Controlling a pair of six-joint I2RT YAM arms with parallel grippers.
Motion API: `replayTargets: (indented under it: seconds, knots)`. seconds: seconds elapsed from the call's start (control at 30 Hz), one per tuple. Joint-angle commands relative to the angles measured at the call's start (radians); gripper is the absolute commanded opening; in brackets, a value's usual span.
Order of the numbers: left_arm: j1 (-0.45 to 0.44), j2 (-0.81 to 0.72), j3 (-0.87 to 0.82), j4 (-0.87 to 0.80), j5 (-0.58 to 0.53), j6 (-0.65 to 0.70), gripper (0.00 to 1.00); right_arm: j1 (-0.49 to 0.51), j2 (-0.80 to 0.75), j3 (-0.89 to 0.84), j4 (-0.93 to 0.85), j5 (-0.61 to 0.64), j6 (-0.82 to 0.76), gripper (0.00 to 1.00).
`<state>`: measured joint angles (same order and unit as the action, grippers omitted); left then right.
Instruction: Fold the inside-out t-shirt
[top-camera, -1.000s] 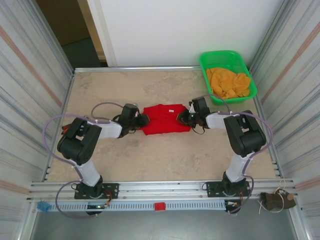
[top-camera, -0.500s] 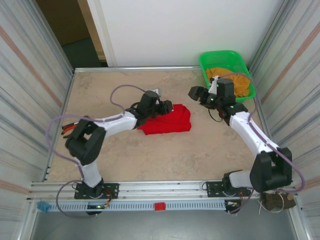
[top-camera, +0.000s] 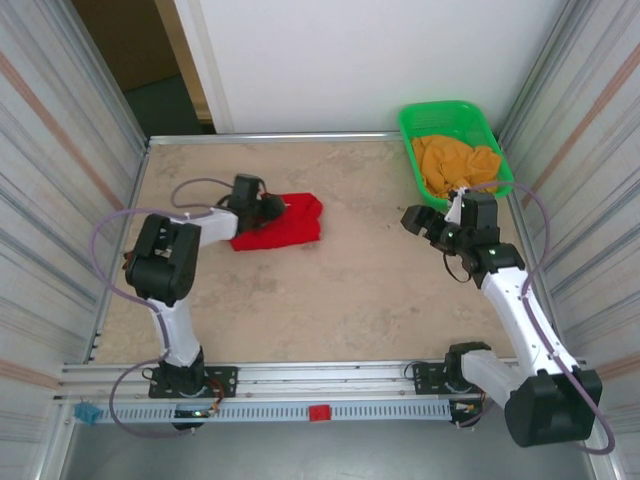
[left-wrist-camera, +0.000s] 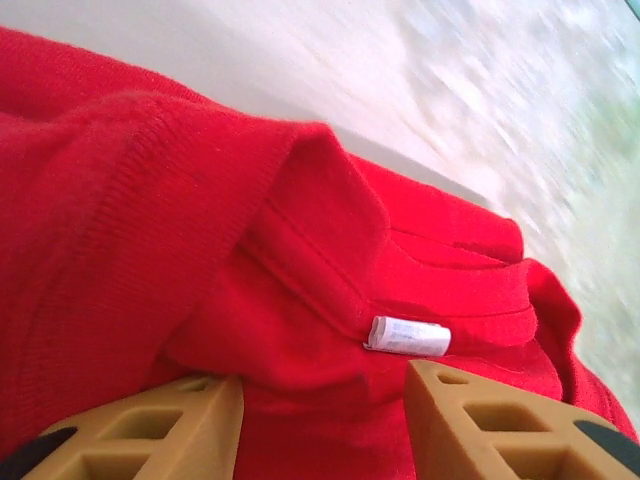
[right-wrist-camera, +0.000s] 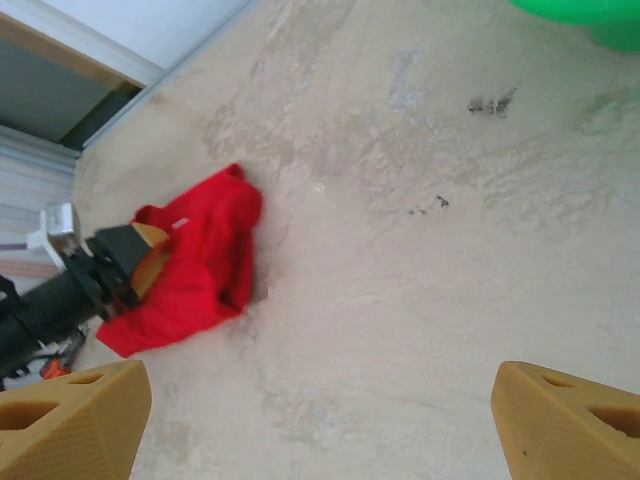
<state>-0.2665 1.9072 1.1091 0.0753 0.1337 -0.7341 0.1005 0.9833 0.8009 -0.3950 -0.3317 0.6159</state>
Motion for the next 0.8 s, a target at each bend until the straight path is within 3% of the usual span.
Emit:
replayTargets:
  seconds: [0.0,0.17,0.23,0.3,0.37,0.5,0.53,0.57,0.7,0.77]
  knots:
    - [0.098,0.021,0.067,-0.195,0.010,0.161,0.47,-0.024,-0.039,-0.017,-0.056,0.014,-0.027,0.88]
    - [0.222,0.144,0.299,-0.356,0.051,0.321,0.46,-0.046,-0.055,-0.014,-0.076,0.011,-0.027,0.89]
    - [0.244,0.181,0.383,-0.408,0.058,0.392,0.47,-0.051,-0.057,-0.007,-0.083,0.024,-0.028,0.90]
    - [0.250,0.182,0.436,-0.433,0.080,0.450,0.50,-0.058,-0.057,0.003,-0.089,0.046,-0.032,0.99]
    - [0.249,0.153,0.458,-0.445,0.111,0.481,0.55,-0.064,-0.052,0.021,-0.107,0.089,-0.054,0.99]
    - [0.225,-0.042,0.383,-0.402,0.140,0.474,0.73,-0.078,-0.014,0.064,-0.140,0.268,-0.102,0.99]
    - [0.207,-0.110,0.349,-0.393,0.122,0.478,0.95,-0.083,-0.001,0.067,-0.137,0.337,-0.107,0.99]
    - [0.192,-0.170,0.313,-0.383,0.097,0.479,0.99,-0.085,0.000,0.060,-0.116,0.401,-0.120,0.99]
    - [0.134,-0.443,0.089,-0.315,-0.058,0.467,0.99,-0.084,0.000,-0.075,0.174,0.635,-0.225,0.99]
    - [0.102,-0.588,-0.072,-0.228,-0.178,0.477,0.99,-0.083,0.047,-0.129,0.313,0.668,-0.277,0.99]
